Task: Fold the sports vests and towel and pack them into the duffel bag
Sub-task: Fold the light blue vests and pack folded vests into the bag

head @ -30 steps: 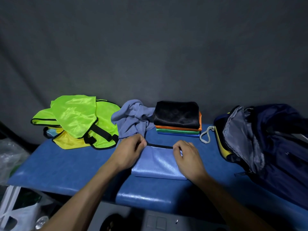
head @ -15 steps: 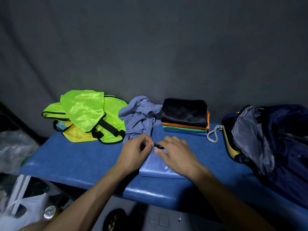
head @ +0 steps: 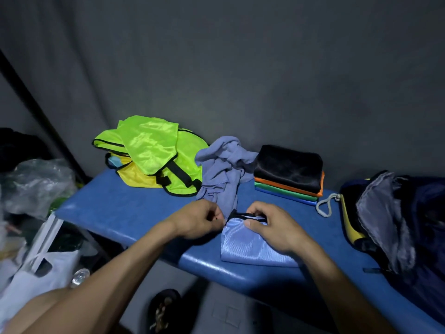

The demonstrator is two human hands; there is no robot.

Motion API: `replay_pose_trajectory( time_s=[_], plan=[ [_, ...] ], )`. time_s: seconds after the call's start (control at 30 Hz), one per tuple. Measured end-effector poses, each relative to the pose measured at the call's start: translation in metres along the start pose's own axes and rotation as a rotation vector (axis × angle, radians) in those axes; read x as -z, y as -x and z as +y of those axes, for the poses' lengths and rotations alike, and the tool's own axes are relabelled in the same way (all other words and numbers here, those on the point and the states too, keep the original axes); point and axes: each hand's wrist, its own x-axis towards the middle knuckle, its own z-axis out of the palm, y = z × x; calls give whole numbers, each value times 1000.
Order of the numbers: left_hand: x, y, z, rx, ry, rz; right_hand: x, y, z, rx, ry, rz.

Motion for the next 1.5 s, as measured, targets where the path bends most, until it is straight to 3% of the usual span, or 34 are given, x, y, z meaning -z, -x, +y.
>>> replay_pose_trajectory(
  time_s=[0.13,0.23,0.47,0.63,0.87,0.97,1.07,1.17,1.3,1.5],
  plan=[
    [-5,0,3,-1,-28,3,2,8,-4,54,-58,2],
    [-7,-3,4,61,92,89,7,14,-8,132,-115,40],
    [-8,-4,8,151,285,105,1,20,-17,237,-86,131],
    [-11,-6,5,156,424,136,-3,15,-21,254,-63,76],
    [-17,-12,-8,34,176,286,-15,-1,-15,232,73,39],
    [-7,-12,-8,-194,5,340,-17,-3,-14,249,131,49],
    [3,-14,-2,-454,2,203,-18,-3,-13,247,156,59],
    [6,-15,-4,-406,-61,90,-20,-3,-11,243,183,88],
    [8,-13,-6,-352,-103,98,-22,-3,-9,233,228,115],
    [7,-13,-7,-210,-1,-22,-27,-5,-6,226,283,124]
  ],
)
